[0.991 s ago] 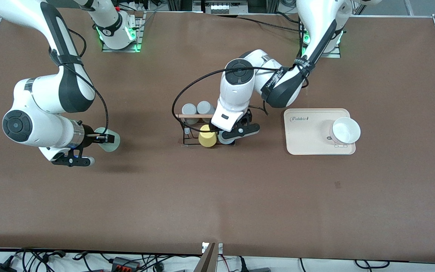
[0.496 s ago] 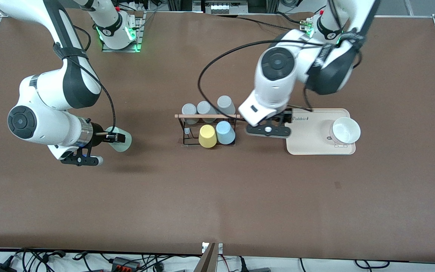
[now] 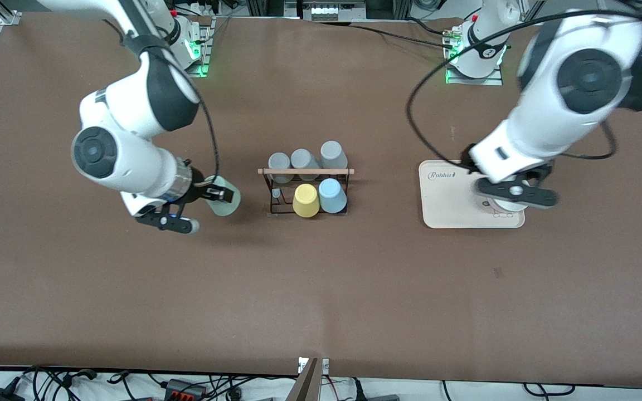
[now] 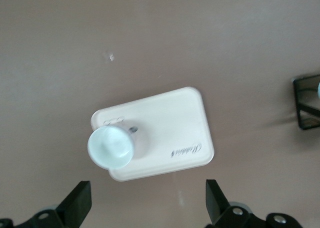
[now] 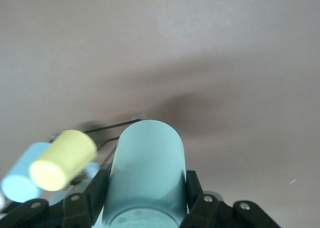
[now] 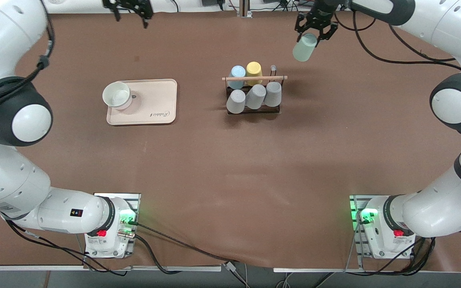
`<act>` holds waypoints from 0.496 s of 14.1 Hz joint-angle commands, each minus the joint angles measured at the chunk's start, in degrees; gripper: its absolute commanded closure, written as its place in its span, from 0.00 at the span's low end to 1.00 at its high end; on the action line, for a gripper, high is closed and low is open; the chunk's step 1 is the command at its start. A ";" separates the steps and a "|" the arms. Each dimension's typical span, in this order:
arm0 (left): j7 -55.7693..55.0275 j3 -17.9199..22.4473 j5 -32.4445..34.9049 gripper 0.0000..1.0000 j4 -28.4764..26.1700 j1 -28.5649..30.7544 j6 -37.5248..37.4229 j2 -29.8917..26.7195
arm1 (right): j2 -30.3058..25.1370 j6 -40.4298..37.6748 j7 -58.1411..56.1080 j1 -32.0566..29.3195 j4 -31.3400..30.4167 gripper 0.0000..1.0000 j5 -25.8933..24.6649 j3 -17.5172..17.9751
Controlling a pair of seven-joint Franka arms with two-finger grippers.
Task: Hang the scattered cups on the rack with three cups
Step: 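Open the left gripper and withdraw while the right gripper lifts the teal cup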
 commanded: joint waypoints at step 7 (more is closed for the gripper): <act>11.30 11.14 -7.53 0.00 -10.68 5.33 5.57 -9.72 | 7.39 2.07 19.26 5.41 7.16 0.73 1.89 0.18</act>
